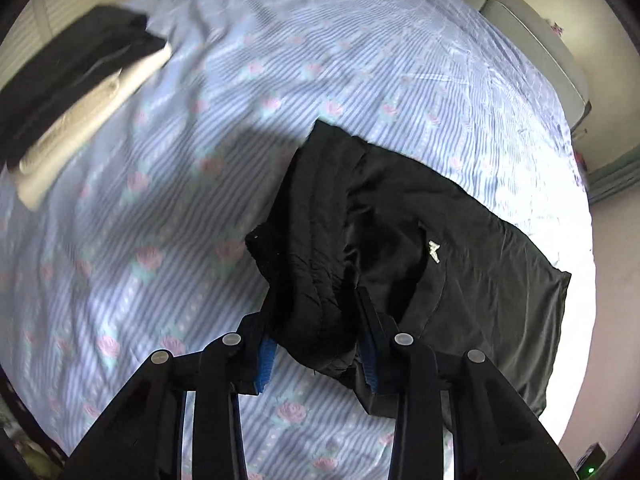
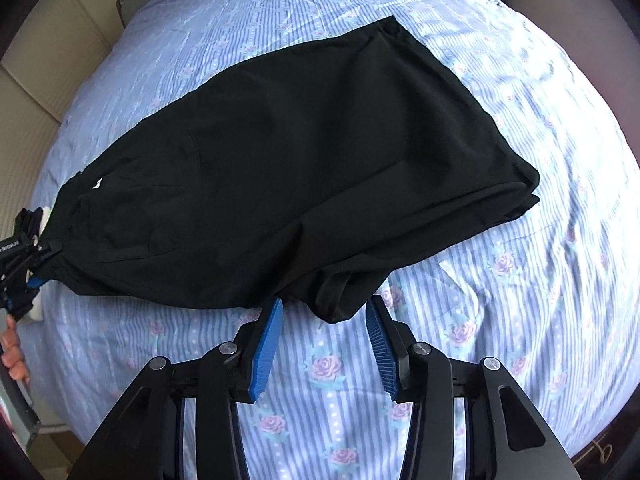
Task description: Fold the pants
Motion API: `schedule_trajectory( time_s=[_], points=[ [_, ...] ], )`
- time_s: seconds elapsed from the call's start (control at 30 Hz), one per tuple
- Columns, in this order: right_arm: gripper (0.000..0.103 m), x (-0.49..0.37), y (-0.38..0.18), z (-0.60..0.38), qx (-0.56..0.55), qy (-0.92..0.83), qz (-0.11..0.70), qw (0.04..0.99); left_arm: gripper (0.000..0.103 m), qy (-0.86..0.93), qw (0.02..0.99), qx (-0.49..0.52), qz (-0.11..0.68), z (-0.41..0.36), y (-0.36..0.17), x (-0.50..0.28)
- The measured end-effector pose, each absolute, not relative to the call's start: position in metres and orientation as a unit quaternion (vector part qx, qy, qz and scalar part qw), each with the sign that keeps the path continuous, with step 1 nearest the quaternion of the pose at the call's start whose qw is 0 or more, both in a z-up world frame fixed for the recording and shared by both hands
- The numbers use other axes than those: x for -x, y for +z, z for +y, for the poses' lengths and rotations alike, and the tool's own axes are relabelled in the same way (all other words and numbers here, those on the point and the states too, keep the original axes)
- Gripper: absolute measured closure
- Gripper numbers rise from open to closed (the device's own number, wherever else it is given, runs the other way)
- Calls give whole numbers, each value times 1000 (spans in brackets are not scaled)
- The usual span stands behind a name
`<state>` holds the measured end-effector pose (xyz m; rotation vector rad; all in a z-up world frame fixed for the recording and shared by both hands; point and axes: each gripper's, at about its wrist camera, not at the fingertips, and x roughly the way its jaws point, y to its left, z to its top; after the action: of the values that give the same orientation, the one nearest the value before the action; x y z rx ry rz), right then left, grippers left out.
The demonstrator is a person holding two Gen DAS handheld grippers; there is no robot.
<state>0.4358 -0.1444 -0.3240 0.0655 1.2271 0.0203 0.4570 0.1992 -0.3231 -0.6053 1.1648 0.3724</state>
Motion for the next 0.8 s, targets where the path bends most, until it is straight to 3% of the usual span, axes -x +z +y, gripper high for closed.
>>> schedule_trajectory(
  time_s=[0.27,0.33,0.63,0.7,0.8],
  points=[
    [72,-457,-346,-146,-58,39,596,800,68,184,763,276,555,200,-333,-462],
    [95,-459,-346,-146,-50,45,594,802,68,187,764,266,558,198,-334,-460],
    [102,-430,-349,-149,6,3,623,782,66,208,760,216,576,191,-352,-455],
    [102,-432,-358,-152,11,-7,631,776,60,210,761,202,580,192,-358,-455],
    [102,-437,-363,-151,13,-10,634,773,38,221,769,128,587,188,-358,-459]
  ],
)
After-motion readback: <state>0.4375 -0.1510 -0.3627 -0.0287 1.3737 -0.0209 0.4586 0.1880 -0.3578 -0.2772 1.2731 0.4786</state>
